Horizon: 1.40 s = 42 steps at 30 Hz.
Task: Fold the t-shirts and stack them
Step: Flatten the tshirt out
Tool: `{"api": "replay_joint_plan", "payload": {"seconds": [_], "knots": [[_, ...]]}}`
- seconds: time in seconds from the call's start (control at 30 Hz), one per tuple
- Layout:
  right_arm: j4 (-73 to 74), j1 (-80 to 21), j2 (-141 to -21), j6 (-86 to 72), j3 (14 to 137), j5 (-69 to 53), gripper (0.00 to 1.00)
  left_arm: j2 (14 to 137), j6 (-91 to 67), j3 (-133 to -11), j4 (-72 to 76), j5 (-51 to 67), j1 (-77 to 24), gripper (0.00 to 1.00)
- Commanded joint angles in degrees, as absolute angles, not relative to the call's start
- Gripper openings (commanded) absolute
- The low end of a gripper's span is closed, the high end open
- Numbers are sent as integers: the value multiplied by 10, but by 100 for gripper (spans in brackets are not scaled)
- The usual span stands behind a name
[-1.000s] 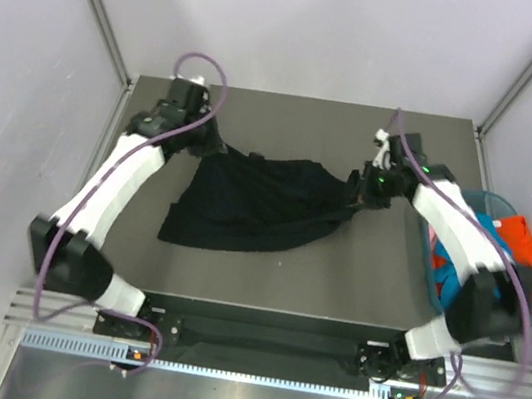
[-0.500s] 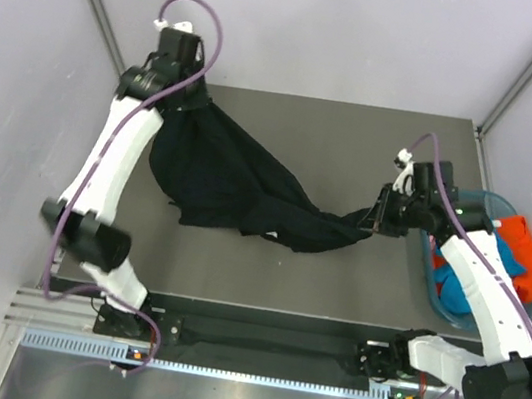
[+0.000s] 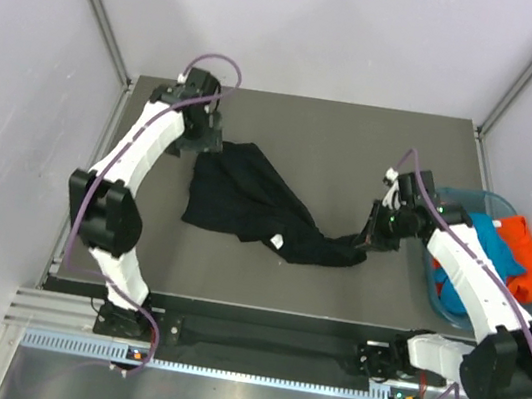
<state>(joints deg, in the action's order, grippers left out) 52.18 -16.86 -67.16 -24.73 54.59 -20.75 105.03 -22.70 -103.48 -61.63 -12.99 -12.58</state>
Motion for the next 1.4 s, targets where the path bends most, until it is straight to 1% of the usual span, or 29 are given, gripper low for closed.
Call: {"api": "replay_joint_plan", "payload": {"seconds": [0.0,0.03,0.07,0.13,0.17,0.23,0.27,0.33,0.37,0.4,0.47,0.53,0.6,0.63,0.7,0.87,0.97,1.0,1.13,1.27,1.37], "knots": [[476,-159,-729,-240,651,-138,0,927,-218,-936,-586,-125,-135,86],[476,-152,-748,-237,673,-135,0,909,-213,-912,-577,-83,-136,86],[476,-148,-764,-233,718,-136,0,876,-207,-860,-547,-51,-137,85],[478,-134,-820,-222,768,-141,0,854,-187,-811,-522,28,-138,85],[481,-126,-861,-216,820,-142,0,842,-186,-776,-513,37,-140,85],[490,-123,-913,-206,884,-139,0,837,-201,-756,-512,39,-142,85],[494,-122,-973,-207,964,-144,0,831,-205,-746,-508,41,-142,86],[493,-123,-1036,-219,1048,-168,1,822,-206,-739,-480,35,-145,87],[492,-123,-1095,-229,1122,-176,1,819,-203,-728,-464,10,-149,89],[501,-123,-1123,-245,1155,-187,2,823,-194,-723,-439,5,-150,92],[522,-123,-1171,-251,1211,-221,5,855,-192,-728,-432,-22,-149,92],[506,-129,-1168,-254,1191,-229,7,887,-202,-747,-452,-8,-149,92],[470,-134,-1143,-249,1131,-220,7,929,-234,-764,-459,25,-149,89],[462,-134,-1135,-249,1113,-211,7,938,-243,-760,-453,34,-149,86],[459,-134,-1116,-240,1078,-206,7,956,-264,-736,-438,59,-149,83],[447,-134,-1066,-208,1014,-183,8,968,-282,-681,-391,24,-149,82],[438,-134,-1042,-200,978,-176,8,969,-276,-675,-365,5,-150,77],[435,-134,-1040,-199,970,-176,8,972,-270,-678,-360,-14,-149,73],[432,-133,-1029,-193,946,-180,7,998,-251,-693,-360,-32,-149,65],[425,-131,-1022,-192,933,-183,7,1029,-246,-710,-363,-40,-149,64],[422,-129,-1021,-193,929,-185,7,1047,-246,-721,-369,-34,-149,66]]}}
